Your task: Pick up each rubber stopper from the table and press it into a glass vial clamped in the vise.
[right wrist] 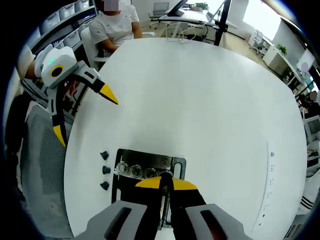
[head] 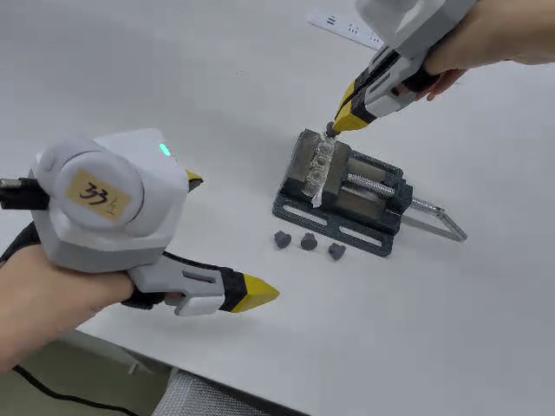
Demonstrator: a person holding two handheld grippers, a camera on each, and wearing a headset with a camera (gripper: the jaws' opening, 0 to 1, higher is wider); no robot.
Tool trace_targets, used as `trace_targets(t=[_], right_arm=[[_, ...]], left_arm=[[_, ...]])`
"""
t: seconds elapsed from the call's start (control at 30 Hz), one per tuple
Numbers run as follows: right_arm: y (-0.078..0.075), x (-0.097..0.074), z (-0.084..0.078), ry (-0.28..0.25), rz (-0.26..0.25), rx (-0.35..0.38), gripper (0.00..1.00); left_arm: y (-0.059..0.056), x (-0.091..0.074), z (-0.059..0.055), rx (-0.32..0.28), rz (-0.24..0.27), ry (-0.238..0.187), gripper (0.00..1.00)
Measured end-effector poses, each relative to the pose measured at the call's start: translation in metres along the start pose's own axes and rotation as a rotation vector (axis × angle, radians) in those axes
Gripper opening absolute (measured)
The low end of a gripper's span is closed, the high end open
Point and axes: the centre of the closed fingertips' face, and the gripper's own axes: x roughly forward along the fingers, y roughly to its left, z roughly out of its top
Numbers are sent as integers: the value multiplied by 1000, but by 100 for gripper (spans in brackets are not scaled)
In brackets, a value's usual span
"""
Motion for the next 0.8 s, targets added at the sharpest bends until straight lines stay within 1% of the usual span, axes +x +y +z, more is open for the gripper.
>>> trace_targets(t=[0.2, 0.33, 0.4, 0.5, 0.6, 0.8], right_arm=[[-11, 5, 0, 3, 16, -4, 1], [-9, 4, 0, 22, 30, -62, 1], [-10, 5, 0, 22, 37, -87, 1], [-10, 4, 0, 10, 47, -53, 0], [-12, 5, -1, 5, 48, -42, 0], [0, 2, 0, 28, 43, -75, 0]], left_arm=[[-1, 1, -2, -2, -6, 5, 90], [-2, 1, -3, -5, -6, 10, 90], [-2, 1, -3, -8, -7, 10, 90], [-3, 1, -3, -9, -8, 10, 90], [-4, 2, -2, -6, -13, 10, 90], [-4, 7, 2, -6, -21, 6, 90]])
